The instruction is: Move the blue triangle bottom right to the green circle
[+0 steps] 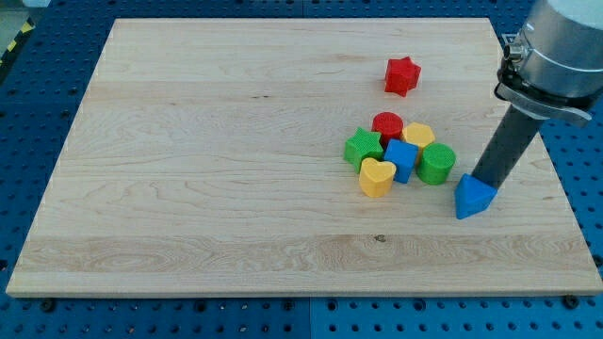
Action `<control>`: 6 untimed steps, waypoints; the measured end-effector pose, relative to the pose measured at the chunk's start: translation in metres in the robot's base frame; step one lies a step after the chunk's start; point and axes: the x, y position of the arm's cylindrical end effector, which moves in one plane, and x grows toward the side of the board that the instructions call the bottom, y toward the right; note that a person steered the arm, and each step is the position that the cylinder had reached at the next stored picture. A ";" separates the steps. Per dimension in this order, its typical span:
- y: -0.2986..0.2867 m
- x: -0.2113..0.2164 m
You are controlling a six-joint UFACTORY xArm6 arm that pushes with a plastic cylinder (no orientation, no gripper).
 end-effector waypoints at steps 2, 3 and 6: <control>0.045 0.027; 0.013 0.034; 0.009 0.063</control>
